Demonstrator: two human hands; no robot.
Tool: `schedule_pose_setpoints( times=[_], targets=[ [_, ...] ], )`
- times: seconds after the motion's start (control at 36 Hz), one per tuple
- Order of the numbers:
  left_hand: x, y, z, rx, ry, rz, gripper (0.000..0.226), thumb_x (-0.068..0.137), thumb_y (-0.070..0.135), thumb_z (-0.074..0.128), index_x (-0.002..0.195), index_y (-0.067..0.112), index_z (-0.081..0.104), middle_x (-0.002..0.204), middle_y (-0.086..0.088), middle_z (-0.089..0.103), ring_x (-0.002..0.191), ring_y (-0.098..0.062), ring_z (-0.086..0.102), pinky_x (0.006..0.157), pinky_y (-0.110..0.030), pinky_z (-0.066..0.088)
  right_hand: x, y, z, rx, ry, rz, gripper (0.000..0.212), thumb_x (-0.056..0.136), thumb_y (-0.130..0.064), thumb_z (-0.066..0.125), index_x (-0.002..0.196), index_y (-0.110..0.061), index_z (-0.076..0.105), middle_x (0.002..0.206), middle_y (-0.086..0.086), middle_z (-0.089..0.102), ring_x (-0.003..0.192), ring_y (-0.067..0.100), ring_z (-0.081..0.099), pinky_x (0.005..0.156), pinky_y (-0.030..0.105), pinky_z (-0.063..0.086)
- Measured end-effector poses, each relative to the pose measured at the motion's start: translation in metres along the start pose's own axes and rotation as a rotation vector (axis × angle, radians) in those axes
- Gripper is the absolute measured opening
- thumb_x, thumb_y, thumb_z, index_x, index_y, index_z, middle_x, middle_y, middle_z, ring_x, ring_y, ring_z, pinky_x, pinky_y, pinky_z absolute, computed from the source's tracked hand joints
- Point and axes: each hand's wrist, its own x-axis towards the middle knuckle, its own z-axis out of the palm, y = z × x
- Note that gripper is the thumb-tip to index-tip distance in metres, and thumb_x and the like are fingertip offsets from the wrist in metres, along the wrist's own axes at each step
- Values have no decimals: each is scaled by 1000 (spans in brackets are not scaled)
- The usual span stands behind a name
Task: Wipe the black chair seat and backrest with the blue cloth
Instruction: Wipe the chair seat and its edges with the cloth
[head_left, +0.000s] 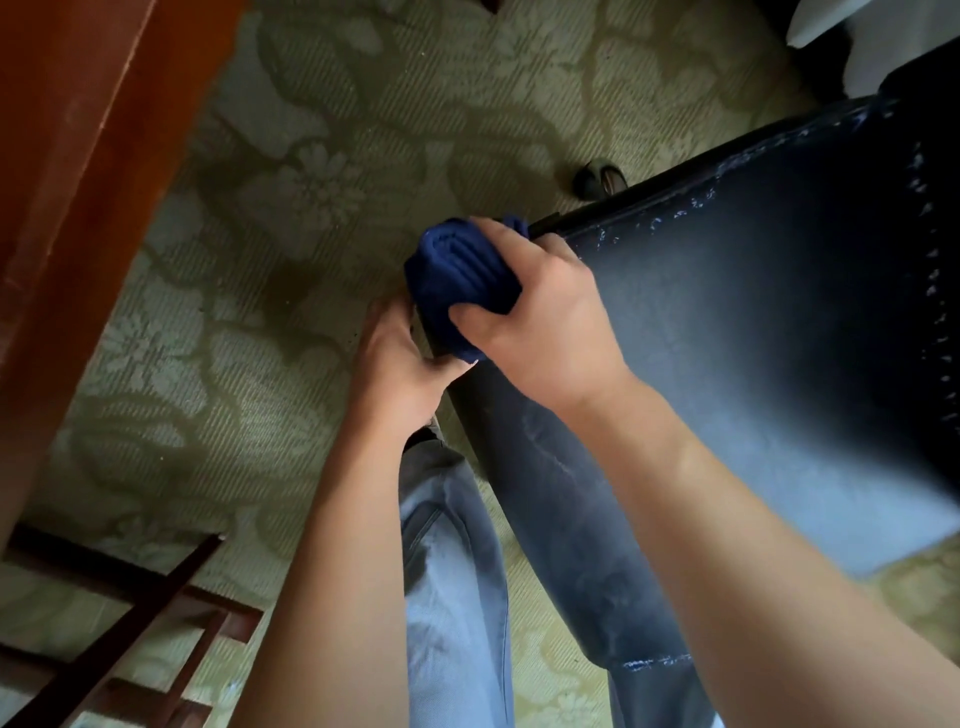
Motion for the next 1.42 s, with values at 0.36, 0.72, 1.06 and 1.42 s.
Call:
schedule_pose_setpoints(
  times=[0.36,0.72,1.06,1.42],
  targets=[
    [3,2,-9,43,-109,-24,66,60,41,87,111,7,61,101,2,67,96,-21,65,81,-45,57,4,5,12,4,41,-22,57,70,-25,78,125,-28,66,95,4,60,86,19,57,69,20,41],
    [10,14,-10,85,-106,-25,68,77,32,86,135,33,52,115,16,54,107,-12,55,92,-34,51,13,30,-15,62,209,65,28,70,-22,72,97,-22,72,85,10,66,80,25,59,65,27,42],
    [11,9,-11,97,-128,-33,77,79,34,84,145,35,46,140,4,56,127,-21,54,104,-42,49,19,31,-49,154,346,182,18,74,-23,76,82,-34,63,64,-16,55,63,1,50,59,16,37],
    [8,13,-8,61,-77,-41,46,73,29,87,106,24,56,86,19,54,82,-4,57,64,-24,44,27,-2,-6,-68,13,23,53,66,-39,83,117,-31,68,103,3,62,92,18,57,73,31,49]
  ],
)
